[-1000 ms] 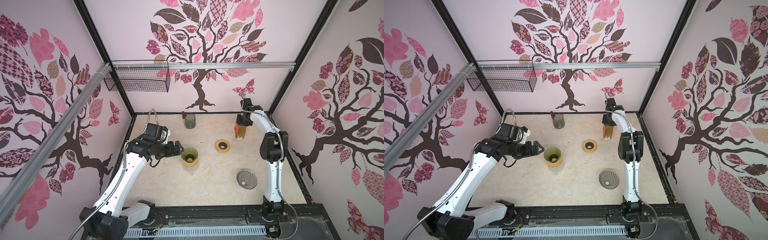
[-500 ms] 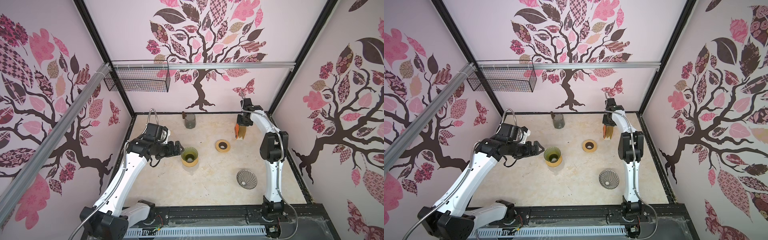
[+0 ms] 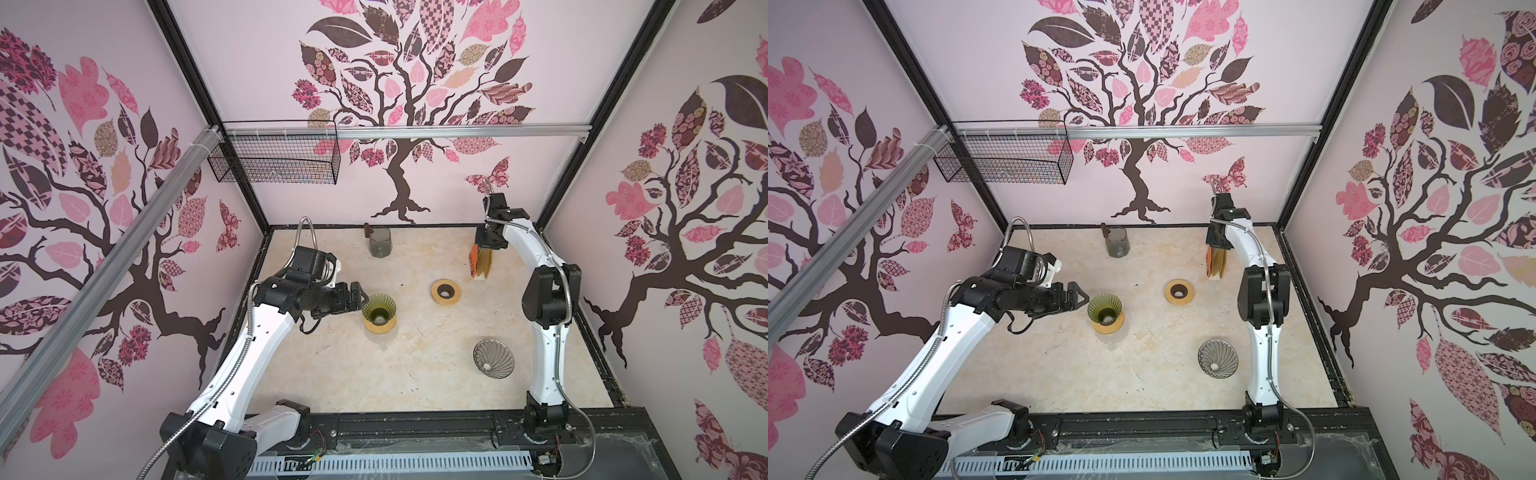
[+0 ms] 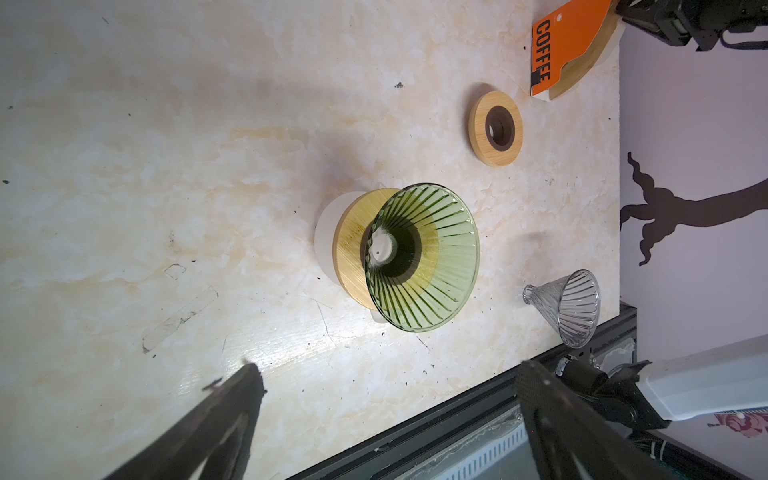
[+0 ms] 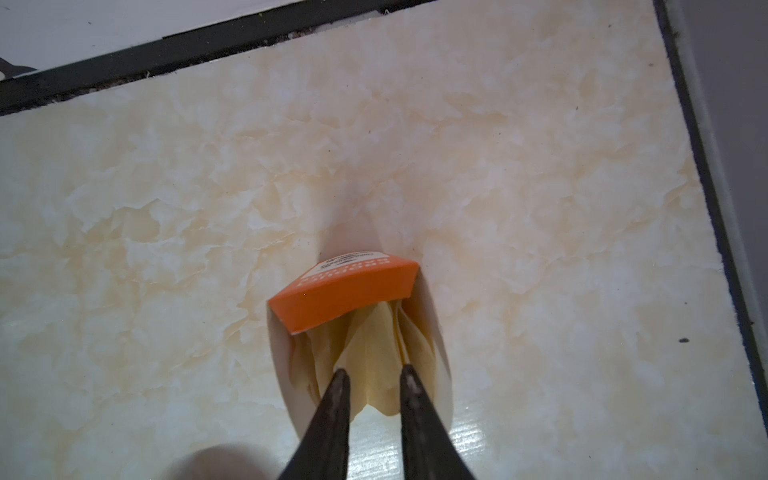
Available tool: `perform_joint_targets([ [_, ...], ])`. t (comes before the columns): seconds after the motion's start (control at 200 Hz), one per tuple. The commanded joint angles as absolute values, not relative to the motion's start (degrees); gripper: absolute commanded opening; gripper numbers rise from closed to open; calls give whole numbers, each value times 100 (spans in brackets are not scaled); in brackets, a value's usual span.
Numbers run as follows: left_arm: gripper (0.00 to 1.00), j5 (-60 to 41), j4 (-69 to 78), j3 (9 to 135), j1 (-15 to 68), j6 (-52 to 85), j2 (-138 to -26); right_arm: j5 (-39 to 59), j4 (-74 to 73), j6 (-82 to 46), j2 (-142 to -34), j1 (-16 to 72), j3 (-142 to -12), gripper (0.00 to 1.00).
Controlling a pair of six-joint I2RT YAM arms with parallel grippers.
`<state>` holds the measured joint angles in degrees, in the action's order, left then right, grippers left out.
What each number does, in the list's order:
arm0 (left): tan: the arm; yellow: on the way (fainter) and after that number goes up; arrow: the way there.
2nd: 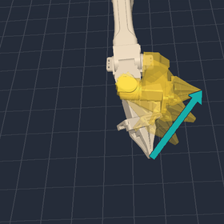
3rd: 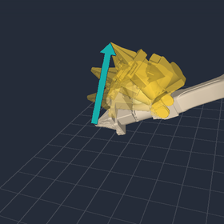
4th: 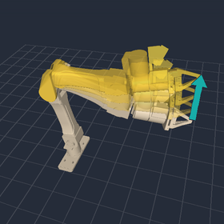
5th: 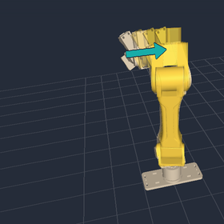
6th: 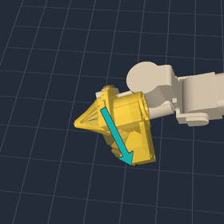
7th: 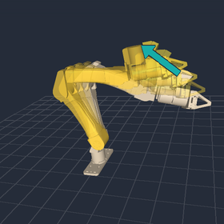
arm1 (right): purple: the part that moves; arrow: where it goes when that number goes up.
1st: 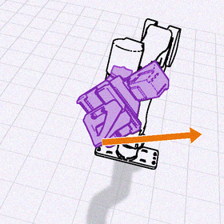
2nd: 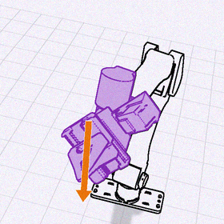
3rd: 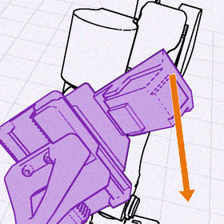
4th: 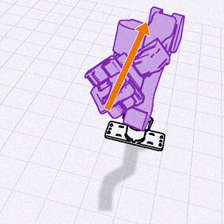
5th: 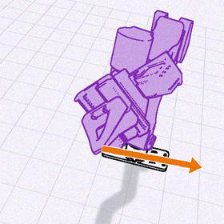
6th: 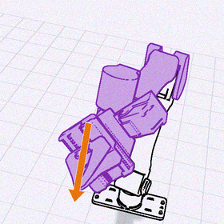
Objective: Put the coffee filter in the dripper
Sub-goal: 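Lift the COFFEE box with filters upward with the right gripper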
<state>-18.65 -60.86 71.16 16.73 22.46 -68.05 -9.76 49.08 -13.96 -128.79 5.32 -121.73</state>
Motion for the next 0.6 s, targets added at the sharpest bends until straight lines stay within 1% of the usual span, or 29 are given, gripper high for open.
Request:
perform_joint_targets([
  [0.0, 98, -1916, -6004, 7220, 1643, 2206, -6822, -1078, 5031, -1371, -12547, 494, -12380, 24],
  [0.325, 98, -1885, -6036, 7224, 1639, 2197, -6813, -1154, 5055, -1290, -12859, 497, -12419, 20],
  [0.545, 98, -1890, -6042, 7224, 1648, 2210, -6846, -1073, 5049, -1266, -13042, 487, -12417, 20],
  [0.595, 98, -1897, -6043, 7222, 1646, 2206, -6850, -1069, 5062, -1273, -13092, 490, -12612, 20],
])
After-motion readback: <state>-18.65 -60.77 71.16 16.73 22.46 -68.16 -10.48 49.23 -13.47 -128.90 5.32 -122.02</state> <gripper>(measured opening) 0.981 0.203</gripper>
